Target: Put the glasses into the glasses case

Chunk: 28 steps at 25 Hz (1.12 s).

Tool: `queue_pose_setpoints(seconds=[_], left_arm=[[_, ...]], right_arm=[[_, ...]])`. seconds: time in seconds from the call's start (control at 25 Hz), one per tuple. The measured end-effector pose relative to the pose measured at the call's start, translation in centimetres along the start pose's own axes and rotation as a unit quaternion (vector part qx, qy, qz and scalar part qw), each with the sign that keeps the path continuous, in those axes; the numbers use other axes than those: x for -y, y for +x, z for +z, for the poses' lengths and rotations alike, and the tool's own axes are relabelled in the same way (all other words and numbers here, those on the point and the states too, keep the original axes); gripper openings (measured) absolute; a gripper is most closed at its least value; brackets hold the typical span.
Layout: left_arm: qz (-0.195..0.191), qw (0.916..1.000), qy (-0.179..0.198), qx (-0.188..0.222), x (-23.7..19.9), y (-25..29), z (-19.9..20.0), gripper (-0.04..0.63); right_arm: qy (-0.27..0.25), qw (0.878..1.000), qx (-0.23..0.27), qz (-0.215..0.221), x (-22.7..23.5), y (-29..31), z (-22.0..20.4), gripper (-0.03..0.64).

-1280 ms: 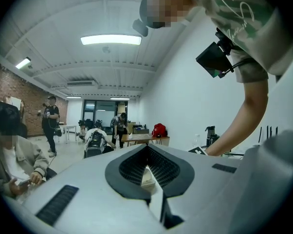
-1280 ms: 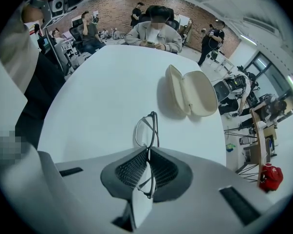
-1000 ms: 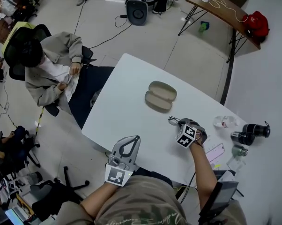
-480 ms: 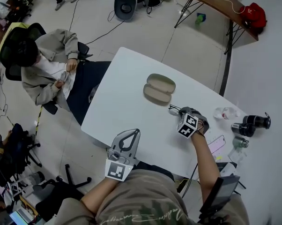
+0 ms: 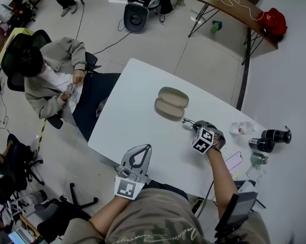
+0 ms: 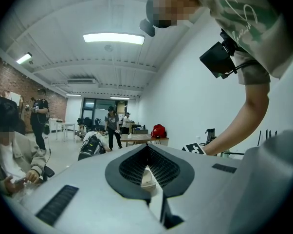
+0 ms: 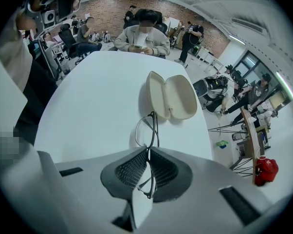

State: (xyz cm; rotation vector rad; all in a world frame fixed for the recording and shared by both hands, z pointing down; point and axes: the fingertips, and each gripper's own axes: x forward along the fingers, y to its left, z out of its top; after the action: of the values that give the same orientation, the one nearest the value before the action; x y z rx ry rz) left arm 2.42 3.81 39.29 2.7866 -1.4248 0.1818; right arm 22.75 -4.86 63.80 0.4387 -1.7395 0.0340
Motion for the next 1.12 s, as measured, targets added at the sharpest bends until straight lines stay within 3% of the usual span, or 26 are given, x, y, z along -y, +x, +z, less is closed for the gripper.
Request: queue_pose_setpoints(seconds=[0.24,0.52,0.68,0.92,1.12], left_arm=[[0.004,0.9997,-0.022,-0.009,0.3,-0.1,-0.5,0.006],[0.006,0.9999,-0.008,-0.01,0.2,-0.1,-0.9,0.006],[0.016,0.999,-0.033,-0.024,-0.3,-0.7,-1.4,0.006],[0.02,0.9994,-0.028,-0.008,-0.4,-0.5,-1.0,0.006],[0.023,0.9991,-0.029,-0.019,-0.9,-0.9,-1.5,0.006]], right_arm=[[-0.002,1.0,0.005,-0.008,1.3,-0.3,0.2,0.031],[0.006,1.0,0.007,-0.011,2.3,-0.3,0.4,0.031],[0.003,1.0,0.005,-0.009,2.0,0.0,1.0,0.031],[-0.007,1.0,0.01,-0.008,2.8,0.1,1.7,0.031],[-0.011,1.0,0.009,-0.007,3.0,0.5,2.4,0.031]])
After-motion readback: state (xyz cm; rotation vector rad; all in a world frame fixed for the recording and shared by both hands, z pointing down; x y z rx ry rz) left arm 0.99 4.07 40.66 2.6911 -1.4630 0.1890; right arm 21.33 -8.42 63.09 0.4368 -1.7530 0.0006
